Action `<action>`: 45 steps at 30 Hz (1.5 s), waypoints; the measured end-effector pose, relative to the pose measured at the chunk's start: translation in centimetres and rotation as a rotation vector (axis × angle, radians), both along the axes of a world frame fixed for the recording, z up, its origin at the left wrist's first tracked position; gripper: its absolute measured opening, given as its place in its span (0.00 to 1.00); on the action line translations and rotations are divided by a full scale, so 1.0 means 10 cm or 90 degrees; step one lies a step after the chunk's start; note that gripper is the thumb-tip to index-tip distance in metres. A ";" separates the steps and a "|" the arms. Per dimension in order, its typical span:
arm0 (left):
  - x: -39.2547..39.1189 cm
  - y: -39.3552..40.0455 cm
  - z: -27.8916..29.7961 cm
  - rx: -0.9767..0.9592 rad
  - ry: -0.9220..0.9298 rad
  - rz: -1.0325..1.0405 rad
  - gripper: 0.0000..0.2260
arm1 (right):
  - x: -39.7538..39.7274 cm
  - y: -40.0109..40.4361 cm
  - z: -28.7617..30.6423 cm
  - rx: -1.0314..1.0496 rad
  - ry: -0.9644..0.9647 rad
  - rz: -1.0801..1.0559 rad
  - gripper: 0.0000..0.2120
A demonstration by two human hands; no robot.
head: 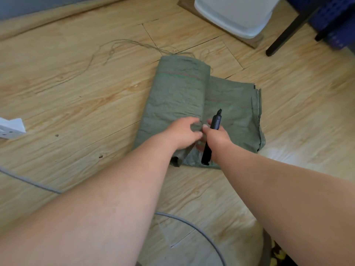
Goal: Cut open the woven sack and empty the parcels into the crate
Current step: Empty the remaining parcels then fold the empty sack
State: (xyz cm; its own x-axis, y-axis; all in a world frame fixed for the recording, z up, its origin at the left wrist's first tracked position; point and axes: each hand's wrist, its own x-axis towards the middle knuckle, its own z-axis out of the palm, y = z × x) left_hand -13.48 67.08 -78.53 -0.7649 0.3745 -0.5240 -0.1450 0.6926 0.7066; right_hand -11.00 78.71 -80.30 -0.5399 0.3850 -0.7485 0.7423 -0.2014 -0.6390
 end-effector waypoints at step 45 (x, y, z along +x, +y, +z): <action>-0.20 -0.24 0.11 -0.105 0.090 -0.072 0.48 | -0.12 -0.21 -0.13 -0.207 -0.005 -0.100 0.16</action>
